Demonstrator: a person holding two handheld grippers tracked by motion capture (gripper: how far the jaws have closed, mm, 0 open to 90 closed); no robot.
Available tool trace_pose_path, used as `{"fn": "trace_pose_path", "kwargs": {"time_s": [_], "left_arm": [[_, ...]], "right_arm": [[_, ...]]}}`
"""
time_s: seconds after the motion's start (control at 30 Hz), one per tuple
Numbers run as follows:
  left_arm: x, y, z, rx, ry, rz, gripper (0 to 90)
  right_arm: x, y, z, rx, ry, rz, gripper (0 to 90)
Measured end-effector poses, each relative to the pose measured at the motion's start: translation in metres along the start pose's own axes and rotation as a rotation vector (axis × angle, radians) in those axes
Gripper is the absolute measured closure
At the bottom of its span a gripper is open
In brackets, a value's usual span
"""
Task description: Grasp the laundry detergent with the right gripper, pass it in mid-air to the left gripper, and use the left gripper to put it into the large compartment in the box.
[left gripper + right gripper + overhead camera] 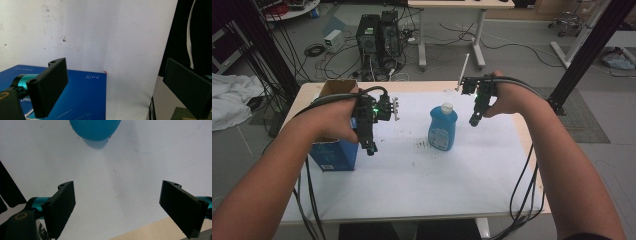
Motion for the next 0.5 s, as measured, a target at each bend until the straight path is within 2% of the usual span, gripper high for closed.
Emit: {"fn": "trace_pose_path", "kwargs": {"time_s": [0.27,0.47,0.5], "left_arm": [[-0.0002,-0.0009,0.0022,-0.004,0.012,0.006,5.9],[-0.0005,-0.0008,0.0039,0.003,0.013,-0.007,5.9],[-0.0007,-0.0007,0.0039,0.004,0.012,-0.008,5.9]], "right_arm": [[0.0022,-0.0036,0.0003,-0.013,-0.011,0.003,12.6],[0.0062,-0.0061,0.0032,-0.018,-0.019,-0.048,12.6],[0.0064,-0.0068,0.0045,-0.033,-0.016,-0.053,12.6]]}}
Point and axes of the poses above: each handheld gripper's, and its own axes: x roughly backward along the jaws, y roughly out of its top, z roughly to its left, the point moved 7 cm from there along -x, roughly forward along the jaws, and after that the axes turned 15 degrees about x, right-handed, at the moved point
